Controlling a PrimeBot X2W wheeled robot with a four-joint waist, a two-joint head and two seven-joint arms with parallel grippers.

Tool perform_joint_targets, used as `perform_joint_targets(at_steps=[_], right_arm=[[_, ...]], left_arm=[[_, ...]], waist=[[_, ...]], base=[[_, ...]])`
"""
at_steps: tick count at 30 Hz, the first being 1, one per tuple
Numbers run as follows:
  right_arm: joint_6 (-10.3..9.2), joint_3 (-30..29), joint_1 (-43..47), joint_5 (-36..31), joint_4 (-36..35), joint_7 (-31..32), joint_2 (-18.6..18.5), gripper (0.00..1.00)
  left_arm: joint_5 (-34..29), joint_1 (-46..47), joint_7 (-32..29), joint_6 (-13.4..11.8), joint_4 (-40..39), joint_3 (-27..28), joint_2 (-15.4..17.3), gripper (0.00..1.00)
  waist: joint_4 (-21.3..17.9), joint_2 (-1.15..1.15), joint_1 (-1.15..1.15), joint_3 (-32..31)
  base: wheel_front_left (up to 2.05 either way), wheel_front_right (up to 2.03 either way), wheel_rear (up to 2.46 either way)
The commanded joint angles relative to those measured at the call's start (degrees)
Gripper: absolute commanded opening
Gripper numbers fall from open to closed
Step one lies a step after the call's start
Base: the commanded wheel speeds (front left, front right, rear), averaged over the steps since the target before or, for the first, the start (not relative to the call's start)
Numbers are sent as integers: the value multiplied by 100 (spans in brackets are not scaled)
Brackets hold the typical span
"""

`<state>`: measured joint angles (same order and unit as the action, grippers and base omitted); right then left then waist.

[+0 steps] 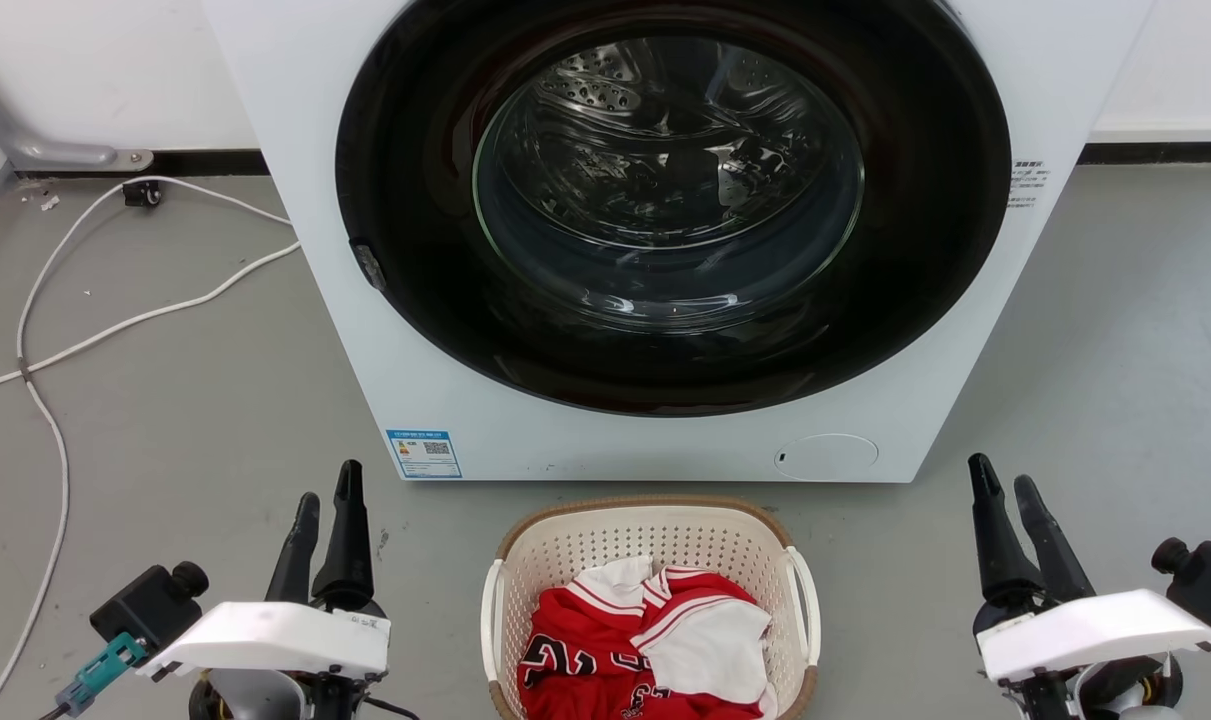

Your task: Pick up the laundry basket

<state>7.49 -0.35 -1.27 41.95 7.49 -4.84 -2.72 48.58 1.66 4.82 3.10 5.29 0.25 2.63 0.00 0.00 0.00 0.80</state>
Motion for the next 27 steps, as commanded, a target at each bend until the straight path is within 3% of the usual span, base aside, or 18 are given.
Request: perform_joint_targets(at_steps=[1,27], right_arm=[[0,30,-27,-214,-119,-52,-23,100],[0,125,163,-2171,-251,-473,-24,100]], left_arm=[[-172,12,57,31,-109,-19,20,100],[-1812,-170,474,-107,-180,-181,25,100]], waist=[[2,0,0,2],[9,0,0,51]], base=[[0,0,0],[0,0,0]])
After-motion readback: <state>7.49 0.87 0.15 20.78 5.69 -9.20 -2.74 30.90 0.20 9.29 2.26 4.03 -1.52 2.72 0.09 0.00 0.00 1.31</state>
